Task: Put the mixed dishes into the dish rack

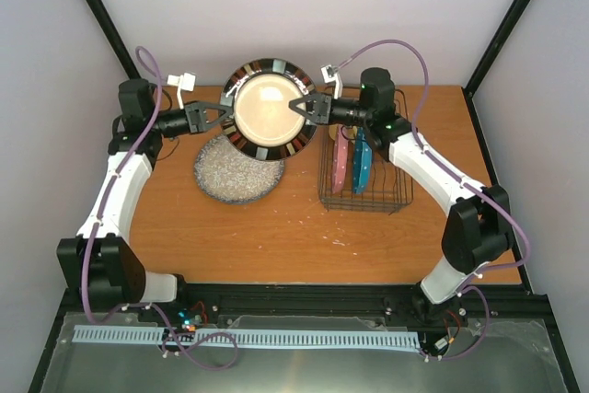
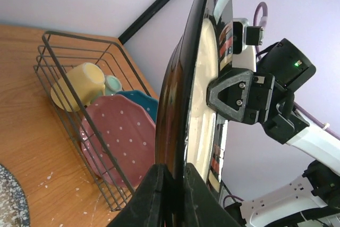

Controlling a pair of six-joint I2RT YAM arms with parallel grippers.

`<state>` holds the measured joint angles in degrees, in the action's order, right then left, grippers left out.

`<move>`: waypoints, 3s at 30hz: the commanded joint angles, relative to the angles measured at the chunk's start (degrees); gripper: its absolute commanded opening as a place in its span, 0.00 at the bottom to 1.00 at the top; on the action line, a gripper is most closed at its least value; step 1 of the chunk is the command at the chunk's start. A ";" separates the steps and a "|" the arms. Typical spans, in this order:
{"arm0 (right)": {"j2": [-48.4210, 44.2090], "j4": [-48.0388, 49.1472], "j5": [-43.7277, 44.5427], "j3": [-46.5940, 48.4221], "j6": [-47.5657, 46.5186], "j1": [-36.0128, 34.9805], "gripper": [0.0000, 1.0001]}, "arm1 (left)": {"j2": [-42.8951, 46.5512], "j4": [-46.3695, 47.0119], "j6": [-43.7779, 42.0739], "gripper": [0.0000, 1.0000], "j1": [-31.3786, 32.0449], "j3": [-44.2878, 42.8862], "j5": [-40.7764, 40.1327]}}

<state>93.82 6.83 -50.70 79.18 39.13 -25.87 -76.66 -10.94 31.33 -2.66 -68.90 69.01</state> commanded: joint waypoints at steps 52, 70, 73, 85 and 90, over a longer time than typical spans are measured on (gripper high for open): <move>-26.84 -50.94 88.07 -5.89 -20.44 0.18 0.03 | 15.05 2.15 -19.54 0.98 -0.33 7.82 -44.55; -23.06 -49.55 85.79 -6.95 -20.01 -0.84 0.03 | 13.90 2.15 -18.94 0.96 -0.29 7.60 -42.65; -22.13 -49.96 85.81 -6.72 -20.03 -0.96 0.03 | 13.78 2.15 -18.94 0.96 -0.38 7.73 -42.52; -16.44 -52.79 86.60 -8.50 -16.50 -4.82 0.03 | 14.17 0.07 -20.11 0.96 -0.32 8.09 -43.63; -14.82 -53.22 85.32 -8.04 -15.66 -4.96 0.03 | 14.25 -0.13 -20.35 0.96 -0.35 8.24 -43.80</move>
<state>78.11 -49.54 35.42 70.39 22.00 -29.91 -62.85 -10.52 12.40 -2.79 -59.29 25.78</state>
